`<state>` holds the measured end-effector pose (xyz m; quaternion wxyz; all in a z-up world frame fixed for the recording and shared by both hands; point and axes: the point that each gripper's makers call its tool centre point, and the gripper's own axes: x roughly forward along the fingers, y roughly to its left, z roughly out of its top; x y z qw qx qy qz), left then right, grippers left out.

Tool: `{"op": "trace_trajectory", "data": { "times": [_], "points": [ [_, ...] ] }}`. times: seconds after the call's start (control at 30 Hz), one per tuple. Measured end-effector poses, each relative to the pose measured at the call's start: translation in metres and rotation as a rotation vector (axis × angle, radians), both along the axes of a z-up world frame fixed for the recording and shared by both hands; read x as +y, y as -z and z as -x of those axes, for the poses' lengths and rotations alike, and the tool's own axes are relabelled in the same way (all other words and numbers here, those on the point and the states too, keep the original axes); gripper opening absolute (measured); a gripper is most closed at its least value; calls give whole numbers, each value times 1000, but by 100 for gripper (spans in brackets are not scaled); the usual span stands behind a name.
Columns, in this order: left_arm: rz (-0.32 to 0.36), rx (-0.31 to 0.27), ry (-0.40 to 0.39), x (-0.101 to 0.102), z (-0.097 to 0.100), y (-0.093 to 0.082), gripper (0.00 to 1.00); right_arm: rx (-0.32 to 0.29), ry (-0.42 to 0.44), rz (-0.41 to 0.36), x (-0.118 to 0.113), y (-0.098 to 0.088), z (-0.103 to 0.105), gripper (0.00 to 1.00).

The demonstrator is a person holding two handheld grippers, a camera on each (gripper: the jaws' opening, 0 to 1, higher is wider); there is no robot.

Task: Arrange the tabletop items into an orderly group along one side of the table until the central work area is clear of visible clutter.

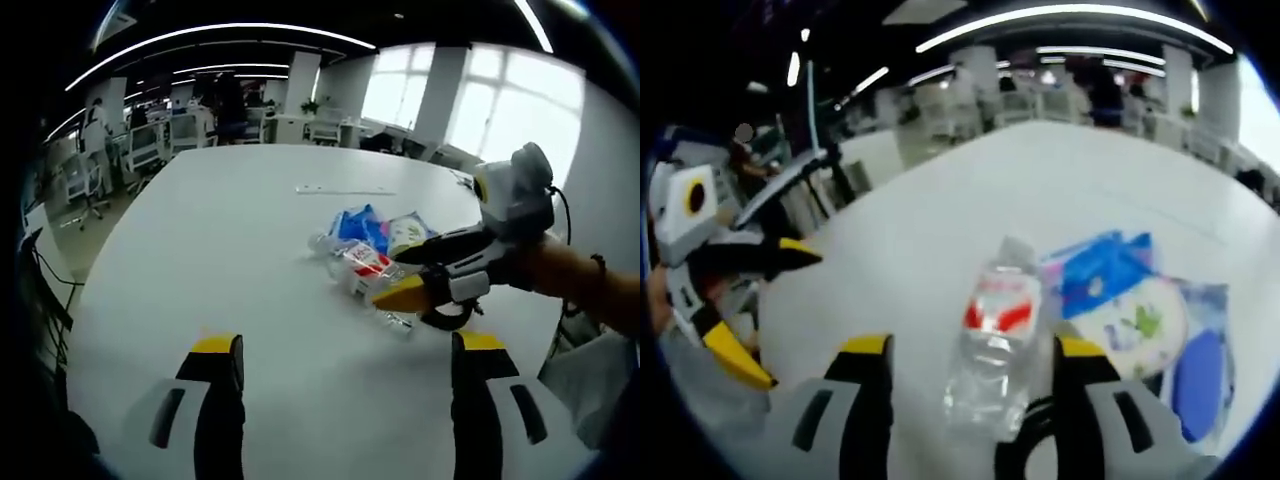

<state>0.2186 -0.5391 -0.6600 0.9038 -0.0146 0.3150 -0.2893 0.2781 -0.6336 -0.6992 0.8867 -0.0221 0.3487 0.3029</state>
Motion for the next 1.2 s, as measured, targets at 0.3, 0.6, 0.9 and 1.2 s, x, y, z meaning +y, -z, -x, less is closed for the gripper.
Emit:
{"op": "trace_trajectory", "data": {
  "times": [0.3, 0.6, 0.9, 1.2],
  "points": [
    [11, 18, 4, -3, 0, 4, 83, 6, 1, -2, 6, 4, -11, 60],
    [37, 18, -3, -6, -1, 5, 82, 32, 24, -7, 12, 4, -23, 55],
    [17, 37, 11, -4, 0, 14, 81, 61, 56, 29, 13, 11, -35, 51],
    [14, 47, 19, -4, 1, 18, 80, 108, 99, 109, 8, 21, -39, 43]
  ]
}}
